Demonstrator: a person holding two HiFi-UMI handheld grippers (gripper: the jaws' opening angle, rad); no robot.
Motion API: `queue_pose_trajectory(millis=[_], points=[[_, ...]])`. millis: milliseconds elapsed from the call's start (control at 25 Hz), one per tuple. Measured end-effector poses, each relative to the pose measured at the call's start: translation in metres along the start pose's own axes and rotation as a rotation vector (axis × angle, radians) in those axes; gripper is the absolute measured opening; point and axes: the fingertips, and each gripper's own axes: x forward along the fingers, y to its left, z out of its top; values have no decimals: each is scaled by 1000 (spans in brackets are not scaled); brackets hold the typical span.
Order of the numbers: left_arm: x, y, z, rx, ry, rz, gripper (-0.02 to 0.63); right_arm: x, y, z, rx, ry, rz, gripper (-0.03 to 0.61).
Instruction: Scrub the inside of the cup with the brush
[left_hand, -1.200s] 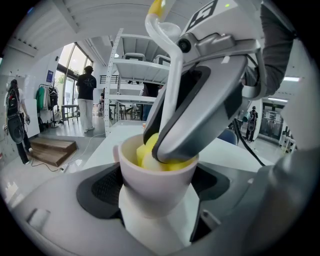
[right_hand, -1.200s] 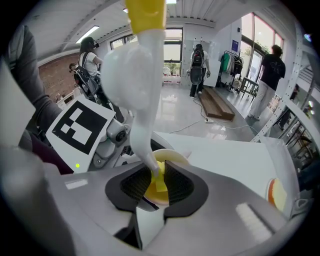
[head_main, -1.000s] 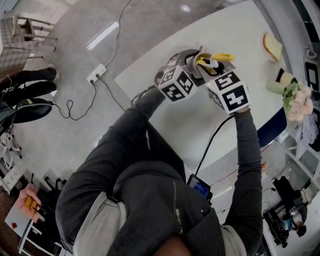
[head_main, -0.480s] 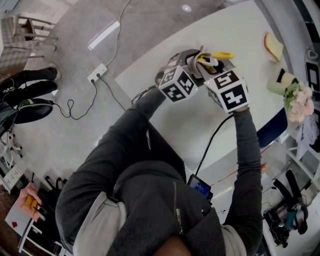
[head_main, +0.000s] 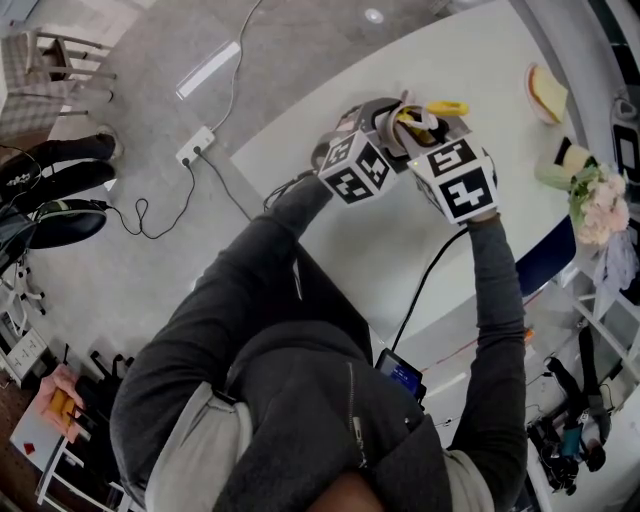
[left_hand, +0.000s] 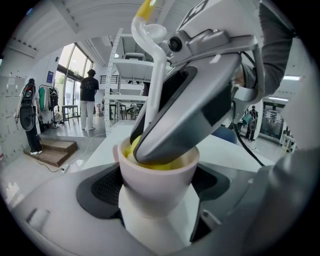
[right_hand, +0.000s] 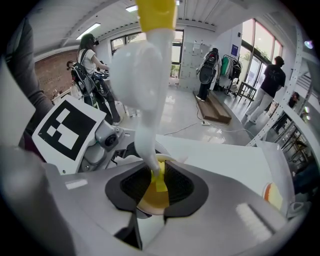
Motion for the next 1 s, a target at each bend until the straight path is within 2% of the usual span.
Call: queue_pose_trajectory(millis=[1000], points=[[3,-1,1,3,-1,1,430,-9,-7,-11,-12,28,-21,84]])
